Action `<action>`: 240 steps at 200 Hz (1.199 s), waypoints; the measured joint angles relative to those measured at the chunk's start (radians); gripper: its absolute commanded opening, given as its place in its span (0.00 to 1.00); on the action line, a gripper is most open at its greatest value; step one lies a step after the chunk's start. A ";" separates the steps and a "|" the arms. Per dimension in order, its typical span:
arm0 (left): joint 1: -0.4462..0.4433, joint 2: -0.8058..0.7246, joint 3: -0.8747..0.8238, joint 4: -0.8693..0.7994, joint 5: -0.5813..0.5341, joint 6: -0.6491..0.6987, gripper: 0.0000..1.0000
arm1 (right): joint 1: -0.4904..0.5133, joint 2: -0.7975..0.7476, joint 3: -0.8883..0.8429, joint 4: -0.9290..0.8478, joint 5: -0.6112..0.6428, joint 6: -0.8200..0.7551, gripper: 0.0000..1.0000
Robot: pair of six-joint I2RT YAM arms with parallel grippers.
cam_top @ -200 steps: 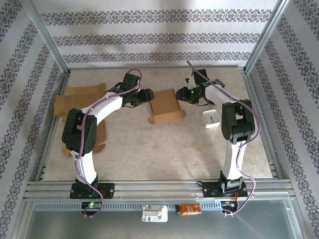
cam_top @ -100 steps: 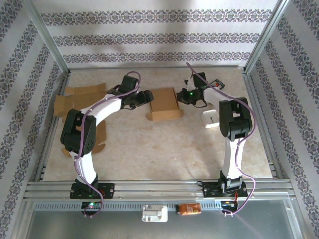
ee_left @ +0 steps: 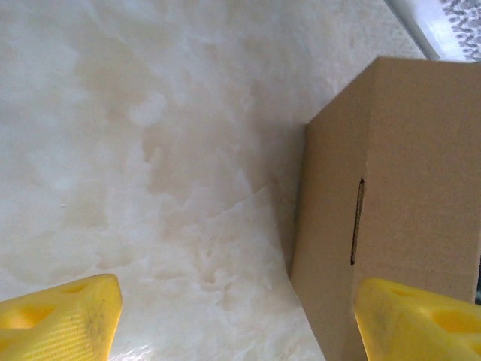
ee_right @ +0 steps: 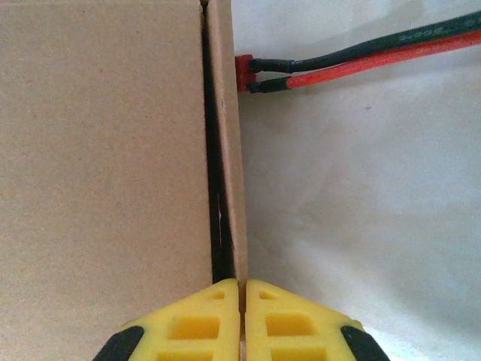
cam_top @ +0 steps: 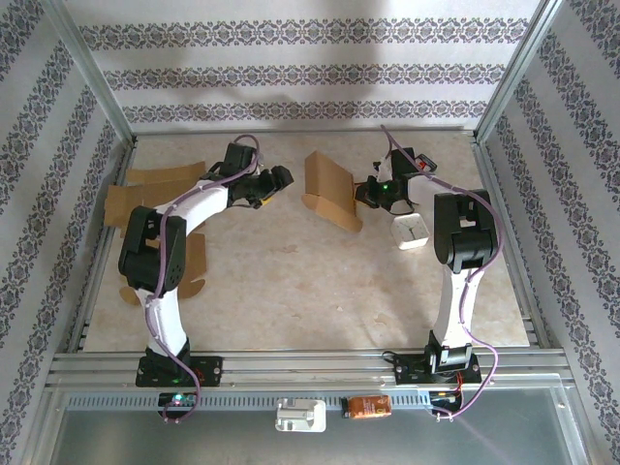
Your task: Fold the paper box
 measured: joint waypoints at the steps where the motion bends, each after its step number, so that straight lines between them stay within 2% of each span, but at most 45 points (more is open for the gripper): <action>1: 0.000 0.002 0.000 0.002 0.002 -0.001 0.82 | 0.000 0.000 0.000 0.000 0.000 0.000 0.08; 30: -0.005 0.066 0.032 0.078 0.080 -0.043 0.85 | 0.000 0.000 -0.004 0.002 0.000 0.002 0.08; 58: -0.028 0.122 0.140 0.087 0.074 -0.064 0.92 | 0.000 0.000 -0.005 0.003 0.000 0.002 0.08; 110: -0.068 0.167 0.152 0.256 0.092 -0.185 0.91 | 0.000 0.000 -0.005 0.000 0.000 0.002 0.09; 133: -0.076 0.215 0.164 0.262 0.104 -0.195 0.85 | 0.000 0.000 -0.005 0.000 -0.004 0.002 0.09; 184: -0.119 0.245 0.201 0.253 0.101 -0.194 0.57 | 0.000 0.000 -0.005 -0.001 -0.010 0.002 0.12; 206: -0.119 0.245 0.207 0.204 0.080 -0.188 0.47 | 0.000 -0.005 -0.005 -0.002 -0.006 0.002 0.22; 240: -0.119 0.235 0.229 0.133 0.067 -0.187 0.38 | -0.005 -0.042 -0.030 -0.032 0.012 0.000 0.49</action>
